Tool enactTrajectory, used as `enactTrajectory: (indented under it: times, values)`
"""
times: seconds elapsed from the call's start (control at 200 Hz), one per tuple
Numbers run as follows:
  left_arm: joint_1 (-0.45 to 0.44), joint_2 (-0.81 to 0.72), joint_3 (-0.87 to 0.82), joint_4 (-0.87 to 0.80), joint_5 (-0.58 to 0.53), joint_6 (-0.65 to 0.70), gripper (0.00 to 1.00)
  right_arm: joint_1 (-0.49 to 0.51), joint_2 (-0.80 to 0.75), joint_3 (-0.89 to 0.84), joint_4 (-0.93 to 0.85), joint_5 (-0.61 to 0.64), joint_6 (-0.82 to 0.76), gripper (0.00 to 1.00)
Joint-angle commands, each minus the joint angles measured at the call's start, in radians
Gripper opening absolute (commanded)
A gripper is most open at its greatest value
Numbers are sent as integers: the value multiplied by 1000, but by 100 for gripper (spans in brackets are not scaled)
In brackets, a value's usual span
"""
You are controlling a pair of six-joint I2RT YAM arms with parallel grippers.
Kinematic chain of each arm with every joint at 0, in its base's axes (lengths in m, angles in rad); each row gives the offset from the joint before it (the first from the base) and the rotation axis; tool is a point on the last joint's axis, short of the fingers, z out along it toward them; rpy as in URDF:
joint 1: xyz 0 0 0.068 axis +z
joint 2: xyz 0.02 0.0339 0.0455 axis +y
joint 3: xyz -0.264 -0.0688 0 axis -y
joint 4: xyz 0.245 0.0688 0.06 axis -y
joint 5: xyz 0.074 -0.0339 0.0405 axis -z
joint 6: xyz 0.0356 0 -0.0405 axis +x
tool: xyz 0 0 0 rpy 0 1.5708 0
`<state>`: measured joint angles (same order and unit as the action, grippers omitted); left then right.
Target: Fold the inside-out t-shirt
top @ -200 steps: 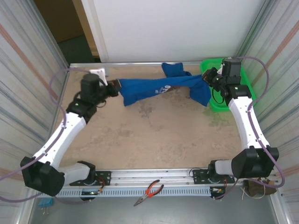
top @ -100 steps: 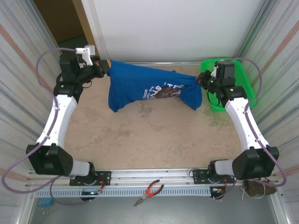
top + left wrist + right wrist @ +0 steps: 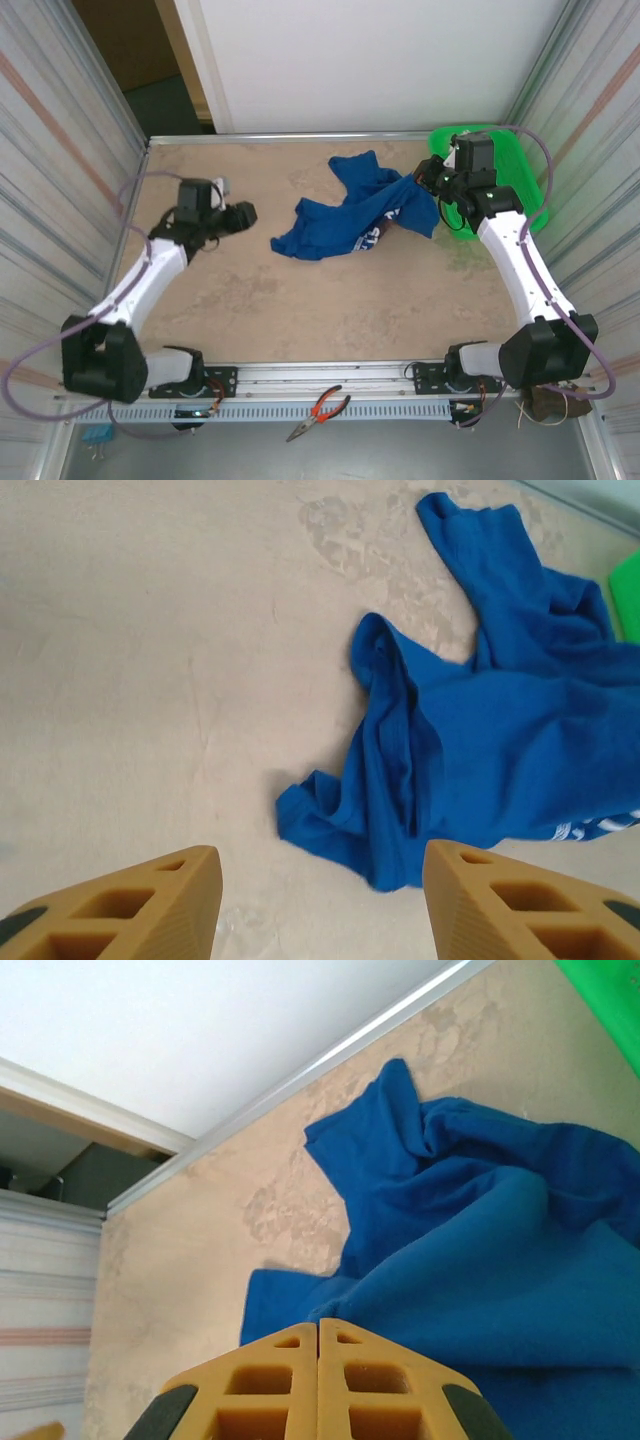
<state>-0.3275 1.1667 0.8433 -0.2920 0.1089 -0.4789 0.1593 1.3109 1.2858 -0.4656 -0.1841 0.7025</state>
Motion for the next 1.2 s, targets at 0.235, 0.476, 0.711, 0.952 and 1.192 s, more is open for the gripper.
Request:
enactTrajectory:
  times: [0.235,0.476,0.711,0.952,1.192]
  values:
    - [-417,59,-165,288,-480,-174,64,48,38,122,-11,14,-30,0]
    - [-452,407,110,274,-478,-68,67,54,29,118,-15,26,-28,0]
    - [-453,627,324,111,-558,-117,66,52,22,116,-16,29,-30,0]
    - [-450,752,430,-103,-582,-222,63,43,32,119,-5,20,-28,0]
    - [-378,755,415,-108,-558,-177,0,-9,32,146,-2,3,-23,0]
